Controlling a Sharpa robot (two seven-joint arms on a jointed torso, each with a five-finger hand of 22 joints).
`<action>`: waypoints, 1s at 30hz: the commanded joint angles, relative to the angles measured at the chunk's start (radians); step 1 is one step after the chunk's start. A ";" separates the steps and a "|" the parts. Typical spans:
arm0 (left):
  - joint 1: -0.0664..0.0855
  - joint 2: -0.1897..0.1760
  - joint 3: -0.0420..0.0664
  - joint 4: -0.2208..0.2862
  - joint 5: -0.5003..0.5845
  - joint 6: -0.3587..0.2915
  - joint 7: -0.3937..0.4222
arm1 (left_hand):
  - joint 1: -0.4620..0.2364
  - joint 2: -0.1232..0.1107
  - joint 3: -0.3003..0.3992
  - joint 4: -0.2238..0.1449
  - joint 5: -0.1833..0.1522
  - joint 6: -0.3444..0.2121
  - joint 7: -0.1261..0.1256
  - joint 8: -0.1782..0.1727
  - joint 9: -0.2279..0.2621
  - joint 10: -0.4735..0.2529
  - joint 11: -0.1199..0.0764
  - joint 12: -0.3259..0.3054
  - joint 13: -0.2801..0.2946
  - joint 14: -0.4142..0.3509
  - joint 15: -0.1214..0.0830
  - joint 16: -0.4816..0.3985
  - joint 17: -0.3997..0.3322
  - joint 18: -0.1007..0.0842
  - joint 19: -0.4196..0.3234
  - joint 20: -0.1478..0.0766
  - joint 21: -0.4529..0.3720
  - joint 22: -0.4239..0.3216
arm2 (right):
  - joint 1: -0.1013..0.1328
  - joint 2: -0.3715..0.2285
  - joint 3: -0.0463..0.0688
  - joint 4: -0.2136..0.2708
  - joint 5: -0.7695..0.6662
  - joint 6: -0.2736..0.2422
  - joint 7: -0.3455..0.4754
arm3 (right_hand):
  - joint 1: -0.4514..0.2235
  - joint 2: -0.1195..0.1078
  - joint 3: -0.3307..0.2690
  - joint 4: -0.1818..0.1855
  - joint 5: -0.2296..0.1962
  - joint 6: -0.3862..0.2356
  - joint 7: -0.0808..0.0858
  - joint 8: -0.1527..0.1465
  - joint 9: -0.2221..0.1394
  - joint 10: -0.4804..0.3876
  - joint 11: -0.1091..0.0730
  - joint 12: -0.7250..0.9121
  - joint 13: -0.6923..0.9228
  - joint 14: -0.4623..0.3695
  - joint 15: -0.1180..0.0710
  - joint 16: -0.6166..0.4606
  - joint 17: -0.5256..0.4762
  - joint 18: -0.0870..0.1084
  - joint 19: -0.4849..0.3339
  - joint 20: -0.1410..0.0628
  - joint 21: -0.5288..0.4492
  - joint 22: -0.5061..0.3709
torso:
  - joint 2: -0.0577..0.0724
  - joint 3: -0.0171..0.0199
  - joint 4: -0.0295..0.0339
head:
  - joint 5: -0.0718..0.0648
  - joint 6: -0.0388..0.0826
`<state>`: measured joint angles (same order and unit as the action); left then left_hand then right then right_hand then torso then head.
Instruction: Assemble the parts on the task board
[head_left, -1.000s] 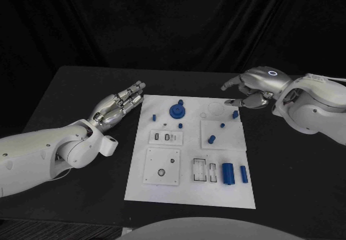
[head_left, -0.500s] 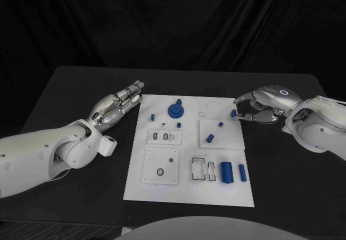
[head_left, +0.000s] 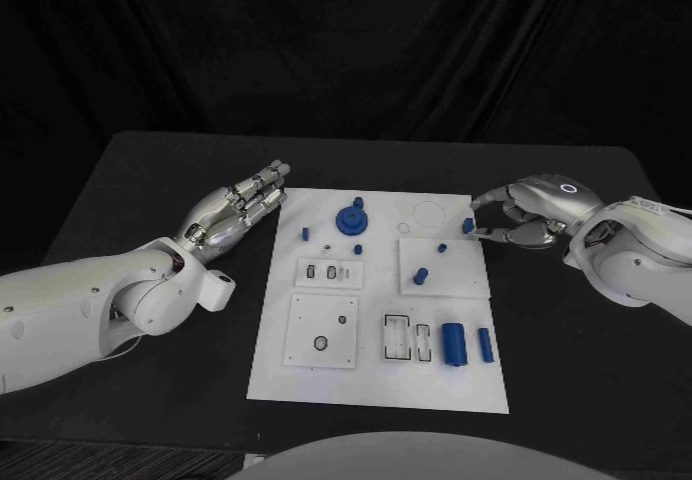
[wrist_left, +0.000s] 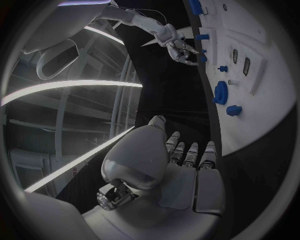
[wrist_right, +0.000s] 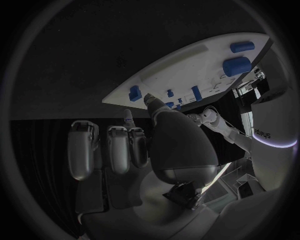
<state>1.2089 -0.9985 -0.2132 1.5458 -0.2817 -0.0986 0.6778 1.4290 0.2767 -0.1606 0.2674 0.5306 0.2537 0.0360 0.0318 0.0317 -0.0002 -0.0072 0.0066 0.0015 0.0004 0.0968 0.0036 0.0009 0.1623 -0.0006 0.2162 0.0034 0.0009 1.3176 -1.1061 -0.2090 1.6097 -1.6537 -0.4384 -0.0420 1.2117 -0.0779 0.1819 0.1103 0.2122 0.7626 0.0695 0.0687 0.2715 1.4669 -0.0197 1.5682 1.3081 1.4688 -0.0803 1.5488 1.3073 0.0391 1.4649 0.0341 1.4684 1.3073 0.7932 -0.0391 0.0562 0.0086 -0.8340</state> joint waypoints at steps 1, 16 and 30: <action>0.000 0.001 0.001 0.002 0.005 0.011 0.160 | 0.009 -0.001 0.004 0.000 0.005 0.000 0.005 0.002 0.001 0.000 0.008 -0.007 -0.002 0.000 0.007 -0.004 -0.001 0.016 0.001 0.005 -0.003 -0.001 | -0.003 0.005 0.000 -0.006 -0.009 -0.030 -0.027 | 0.010 -0.003 -0.001 -0.007 0.006 0.004 -0.001 0.000 -0.001 0.104 -0.006 0.003 0.263 0.092 -0.005 -0.003 0.215 -0.011 0.052 -0.007 0.001 0.223 | 0.000 -0.0009 0.0011 | 0.000 0.002; 0.000 0.002 0.001 0.001 0.005 0.013 0.161 | 0.010 -0.001 0.005 -0.001 0.005 -0.002 0.005 0.002 0.001 0.000 0.009 -0.007 -0.002 0.000 0.007 -0.004 -0.001 0.016 0.001 0.005 -0.003 -0.001 | -0.013 0.042 0.000 -0.039 -0.013 -0.033 -0.034 | 0.020 -0.002 -0.009 0.000 -0.018 0.033 0.003 0.013 0.002 0.104 -0.003 0.003 0.263 0.092 -0.003 -0.004 0.213 -0.010 0.050 -0.005 -0.004 0.223 | -0.001 -0.0032 0.0020 | 0.000 0.001; 0.000 0.004 0.001 -0.002 0.005 0.019 0.159 | 0.011 -0.001 0.007 -0.001 0.005 -0.001 0.005 0.002 0.001 0.000 0.009 -0.007 -0.002 0.000 0.008 -0.004 -0.001 0.016 0.001 0.005 -0.003 -0.001 | -0.023 0.068 0.001 -0.075 -0.015 -0.036 -0.031 | 0.036 0.000 -0.017 0.006 -0.022 0.079 0.006 0.049 0.021 0.104 0.000 0.003 0.263 0.091 -0.001 -0.005 0.211 -0.010 0.050 -0.003 -0.006 0.223 | 0.000 -0.0020 0.0017 | -0.002 0.000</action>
<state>1.2088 -0.9960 -0.2132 1.5423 -0.2817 -0.0929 0.6778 1.4290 0.2767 -0.1607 0.2675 0.5305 0.2537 0.0360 0.0318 0.0317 -0.0002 -0.0072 0.0066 0.0010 0.0004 0.0967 0.0036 0.0016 0.1624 -0.0007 0.2162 0.0034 0.0012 1.2977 -1.0381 -0.2088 1.5368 -1.6595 -0.4569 -0.0564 1.2374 -0.0790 0.1708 0.1159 0.1927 0.8364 0.0754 0.1135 0.2918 1.4669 -0.0196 1.5682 1.3077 1.4688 -0.0803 1.5488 1.3073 0.0391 1.4649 0.0341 1.4684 1.3081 0.7922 -0.0416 0.0581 0.0080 -0.8349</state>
